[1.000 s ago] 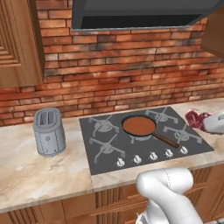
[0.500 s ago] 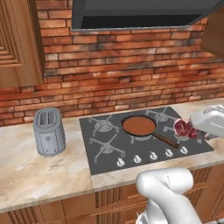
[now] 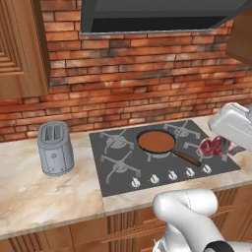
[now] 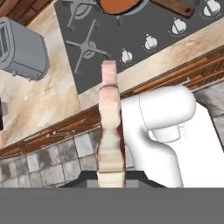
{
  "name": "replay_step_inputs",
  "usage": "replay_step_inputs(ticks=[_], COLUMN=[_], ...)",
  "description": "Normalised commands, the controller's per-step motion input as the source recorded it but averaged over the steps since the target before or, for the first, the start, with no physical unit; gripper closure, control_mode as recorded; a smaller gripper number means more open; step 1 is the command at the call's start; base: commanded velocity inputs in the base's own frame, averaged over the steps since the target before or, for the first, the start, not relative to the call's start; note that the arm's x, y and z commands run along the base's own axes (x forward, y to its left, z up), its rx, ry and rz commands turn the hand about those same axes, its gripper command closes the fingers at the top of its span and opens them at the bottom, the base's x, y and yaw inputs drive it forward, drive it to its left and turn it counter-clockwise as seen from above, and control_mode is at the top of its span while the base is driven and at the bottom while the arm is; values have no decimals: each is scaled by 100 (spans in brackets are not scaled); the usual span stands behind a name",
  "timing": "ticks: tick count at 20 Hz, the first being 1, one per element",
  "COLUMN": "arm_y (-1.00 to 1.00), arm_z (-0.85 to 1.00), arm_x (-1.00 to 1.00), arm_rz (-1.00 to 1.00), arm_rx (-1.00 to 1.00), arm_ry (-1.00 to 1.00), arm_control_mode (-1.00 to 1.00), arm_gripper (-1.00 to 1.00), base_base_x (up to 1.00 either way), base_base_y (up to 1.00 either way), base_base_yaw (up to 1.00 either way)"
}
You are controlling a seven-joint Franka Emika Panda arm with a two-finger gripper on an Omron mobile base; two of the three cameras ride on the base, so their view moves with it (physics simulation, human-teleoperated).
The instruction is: Retrieve the steak from the fridge and place it on the saucepan with marinade on the stove.
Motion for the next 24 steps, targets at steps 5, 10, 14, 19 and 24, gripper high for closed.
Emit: replay_step_inputs(ticks=[5,10,14,19,24], arm_y=[0,0,0,0,0], arm_z=[-5,-16,-19,-21,-27], arm_x=[36,34,37,54,51], arm_rz=[-24,-19,-8,0,0], arm_rx=[2,2,0,0,0], arm_ry=[0,0,4,9,9], arm_control_mode=[-100,-100,-100,-100,-100], arm_gripper=[100,100,100,100,100], base_base_x=[0,0,0,0,0], base_base_y=[0,0,0,0,0], base_base_yaw=[0,0,0,0,0])
